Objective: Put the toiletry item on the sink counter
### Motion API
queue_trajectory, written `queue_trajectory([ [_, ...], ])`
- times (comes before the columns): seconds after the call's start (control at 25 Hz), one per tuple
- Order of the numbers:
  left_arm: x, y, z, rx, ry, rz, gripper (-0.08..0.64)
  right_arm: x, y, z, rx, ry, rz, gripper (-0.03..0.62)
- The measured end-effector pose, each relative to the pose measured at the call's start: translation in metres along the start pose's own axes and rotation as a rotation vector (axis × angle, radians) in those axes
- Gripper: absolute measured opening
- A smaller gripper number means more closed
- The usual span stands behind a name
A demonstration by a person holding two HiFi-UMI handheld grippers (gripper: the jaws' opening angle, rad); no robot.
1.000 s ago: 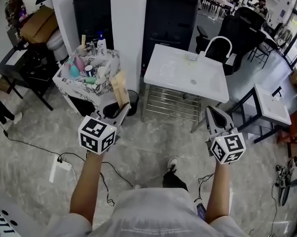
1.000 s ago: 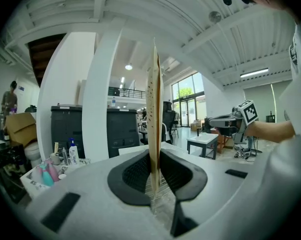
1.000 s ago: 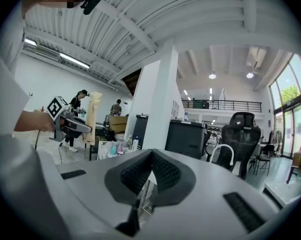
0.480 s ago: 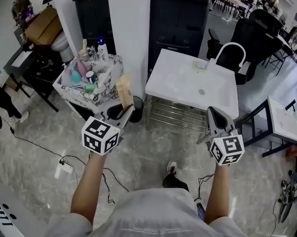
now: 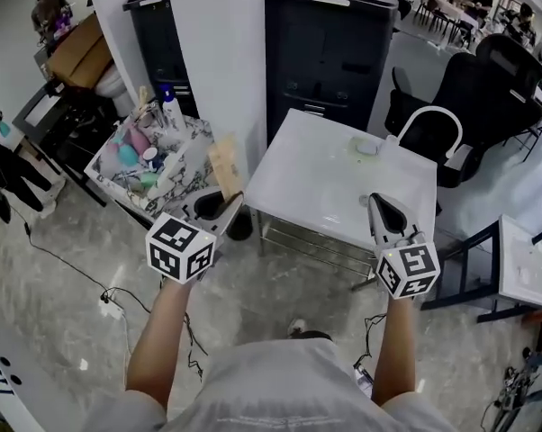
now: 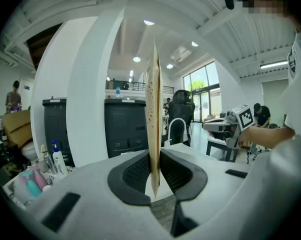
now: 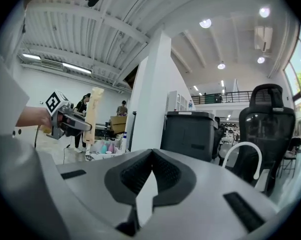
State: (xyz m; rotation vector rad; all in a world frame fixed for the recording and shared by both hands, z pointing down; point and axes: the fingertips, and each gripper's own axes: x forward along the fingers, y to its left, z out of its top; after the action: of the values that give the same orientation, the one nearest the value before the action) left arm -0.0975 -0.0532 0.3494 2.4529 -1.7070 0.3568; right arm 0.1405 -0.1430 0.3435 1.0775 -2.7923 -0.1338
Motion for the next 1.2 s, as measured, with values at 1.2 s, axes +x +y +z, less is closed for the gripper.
queue_trajectory([
  [1.2,0.229,0.097,0.017,0.028,0.075,-0.253,0.052,0.127,-0.105,-0.054,0.121,0.138,-0.209,-0.003],
])
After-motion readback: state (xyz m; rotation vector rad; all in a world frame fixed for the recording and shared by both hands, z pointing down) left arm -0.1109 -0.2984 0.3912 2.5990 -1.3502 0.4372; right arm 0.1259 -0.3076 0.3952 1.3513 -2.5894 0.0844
